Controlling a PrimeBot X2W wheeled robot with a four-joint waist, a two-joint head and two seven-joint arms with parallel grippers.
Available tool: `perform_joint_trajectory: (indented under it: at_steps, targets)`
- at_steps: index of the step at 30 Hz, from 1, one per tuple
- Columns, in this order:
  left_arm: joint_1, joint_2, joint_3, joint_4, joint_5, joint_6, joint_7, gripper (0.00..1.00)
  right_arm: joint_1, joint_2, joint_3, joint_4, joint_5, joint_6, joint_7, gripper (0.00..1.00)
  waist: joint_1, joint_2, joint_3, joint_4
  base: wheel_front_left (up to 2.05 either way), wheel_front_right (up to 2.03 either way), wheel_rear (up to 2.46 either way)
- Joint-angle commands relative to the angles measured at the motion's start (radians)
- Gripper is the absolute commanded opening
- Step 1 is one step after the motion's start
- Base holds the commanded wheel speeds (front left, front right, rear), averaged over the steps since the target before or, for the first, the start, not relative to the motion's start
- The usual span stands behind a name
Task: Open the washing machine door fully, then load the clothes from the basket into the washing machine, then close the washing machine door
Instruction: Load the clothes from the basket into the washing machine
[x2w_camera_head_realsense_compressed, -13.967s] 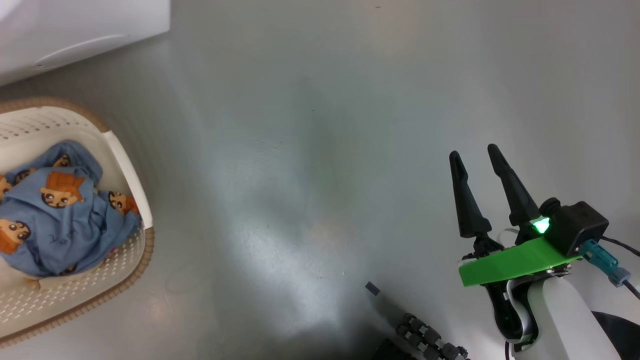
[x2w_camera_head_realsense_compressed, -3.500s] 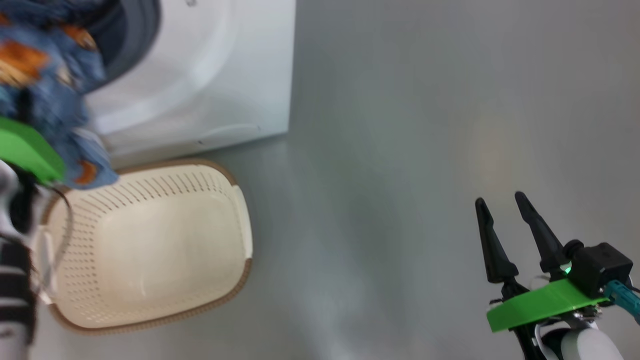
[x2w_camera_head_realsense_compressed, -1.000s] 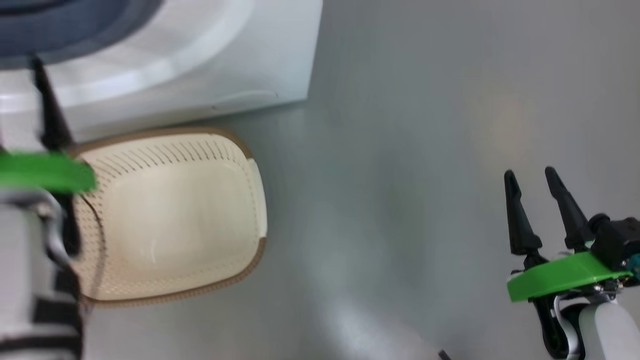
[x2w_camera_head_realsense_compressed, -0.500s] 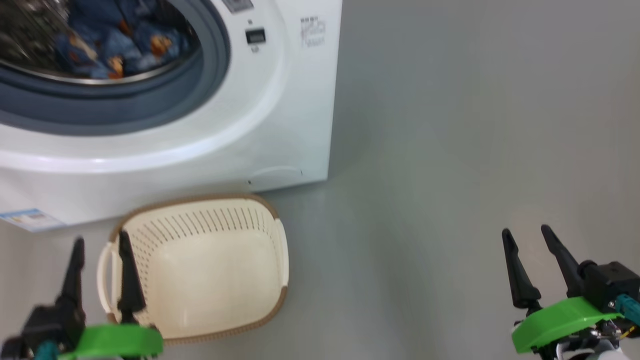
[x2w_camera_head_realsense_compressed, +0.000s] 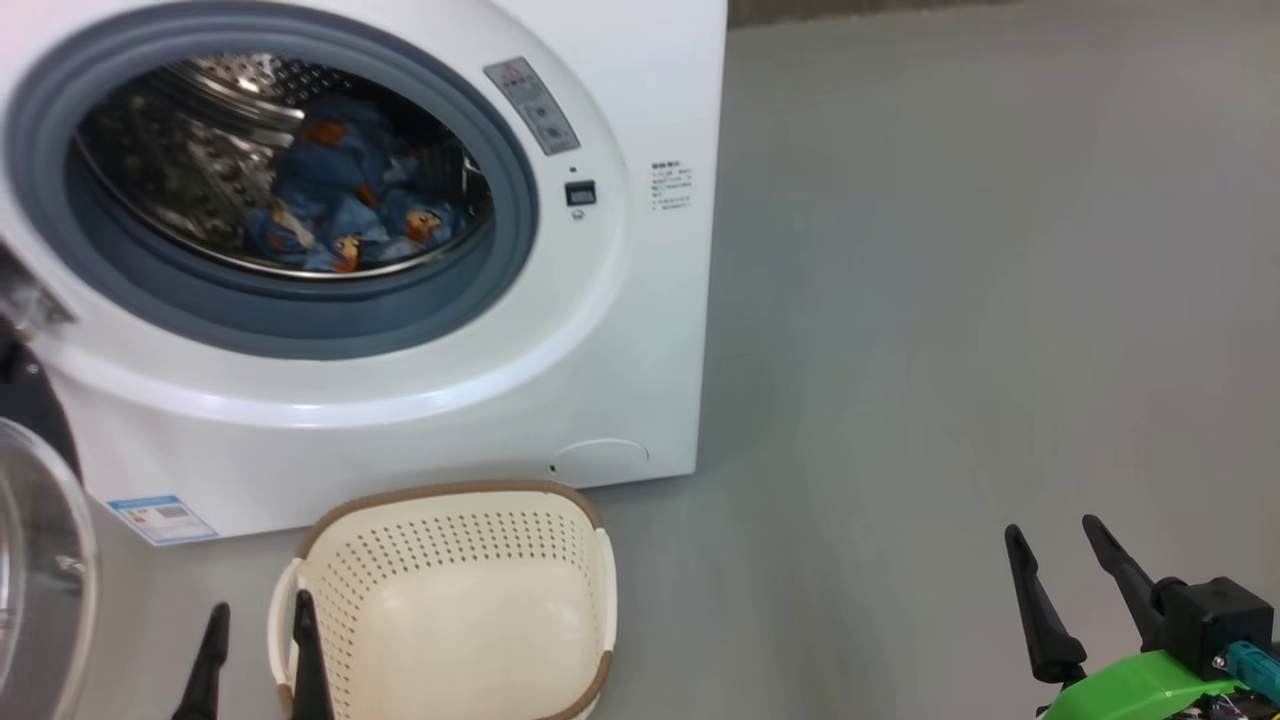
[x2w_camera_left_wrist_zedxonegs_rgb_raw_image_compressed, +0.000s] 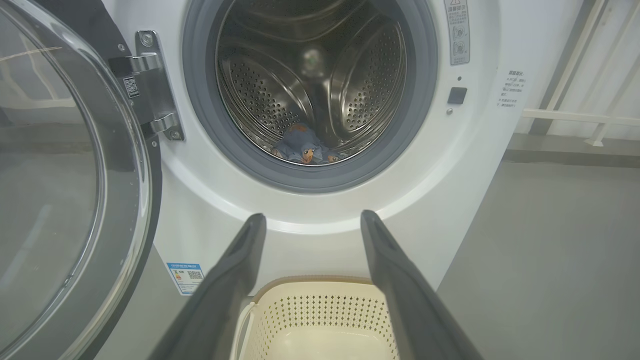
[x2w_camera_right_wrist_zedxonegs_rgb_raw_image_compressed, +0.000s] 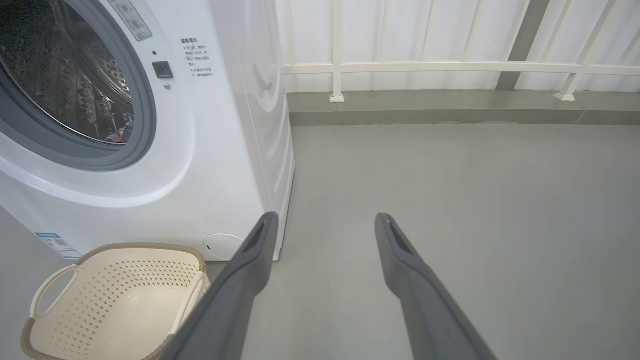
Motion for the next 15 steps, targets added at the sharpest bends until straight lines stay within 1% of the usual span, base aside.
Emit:
perform_joint_trajectory:
  at_steps: [1,9,12,15]
  targets:
    - [-0.003,0.004,0.028,-0.031,0.004,-0.003,-0.006,1.00,-0.012,-0.020,0.023,-0.036,-0.016,0.004,0.003,1.00,0.0002,0.0000,-0.031,0.025,0.00,0.00,0.00]
    - [0.031,0.001,0.015,-0.050,0.003,0.005,-0.006,1.00,-0.001,-0.017,0.020,-0.068,-0.025,0.004,0.019,1.00,0.0002,0.0000,-0.053,0.030,0.00,0.00,0.00]
    - [0.039,0.004,0.009,-0.052,0.013,0.016,0.000,1.00,0.004,-0.017,0.019,-0.076,-0.032,0.004,0.022,1.00,0.0002,0.0000,-0.059,0.032,0.00,0.00,0.00]
    - [0.035,0.012,0.007,-0.046,0.013,0.013,0.000,1.00,0.008,-0.016,0.017,-0.080,-0.033,0.004,0.024,1.00,0.0002,0.0000,-0.061,0.032,0.00,0.00,0.00]
